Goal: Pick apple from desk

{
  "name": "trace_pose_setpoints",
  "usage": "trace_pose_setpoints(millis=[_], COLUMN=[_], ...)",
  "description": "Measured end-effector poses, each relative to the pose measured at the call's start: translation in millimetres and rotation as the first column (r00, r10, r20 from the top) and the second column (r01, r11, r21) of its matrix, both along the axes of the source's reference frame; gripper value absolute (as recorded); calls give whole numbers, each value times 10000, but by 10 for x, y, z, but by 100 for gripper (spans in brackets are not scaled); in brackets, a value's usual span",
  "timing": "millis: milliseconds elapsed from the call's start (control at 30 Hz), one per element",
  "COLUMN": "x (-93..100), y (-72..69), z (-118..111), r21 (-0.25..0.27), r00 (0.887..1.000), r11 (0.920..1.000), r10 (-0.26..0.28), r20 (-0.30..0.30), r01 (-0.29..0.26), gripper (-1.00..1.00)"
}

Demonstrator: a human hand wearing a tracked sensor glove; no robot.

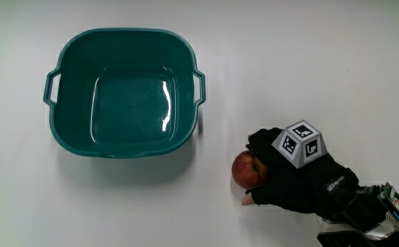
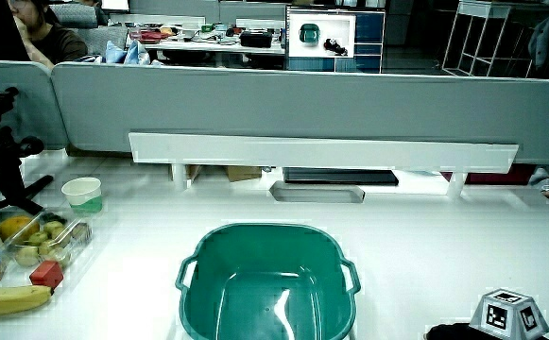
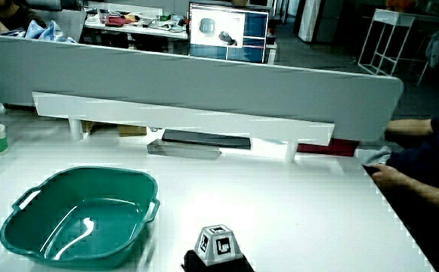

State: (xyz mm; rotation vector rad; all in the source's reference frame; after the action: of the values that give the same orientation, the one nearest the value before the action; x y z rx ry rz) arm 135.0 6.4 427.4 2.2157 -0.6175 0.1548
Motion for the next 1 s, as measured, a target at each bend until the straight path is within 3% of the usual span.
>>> trace_pose_setpoints(millis=[300,367,467,800,1000], x=[8,18,-9,-37,-36], y=[6,7,6,21,-9], z=[11,36,-14,-29,-111], r21=[243,68,355,549,728], r00=[9999,9994,9995,9981,9963], r11=[9997,9999,9994,9980,9971], r10=[26,119,4,-330,-297], r20=[148,320,322,518,810], r01=[-29,-122,-15,301,238], gripper=[57,63,71,100,100])
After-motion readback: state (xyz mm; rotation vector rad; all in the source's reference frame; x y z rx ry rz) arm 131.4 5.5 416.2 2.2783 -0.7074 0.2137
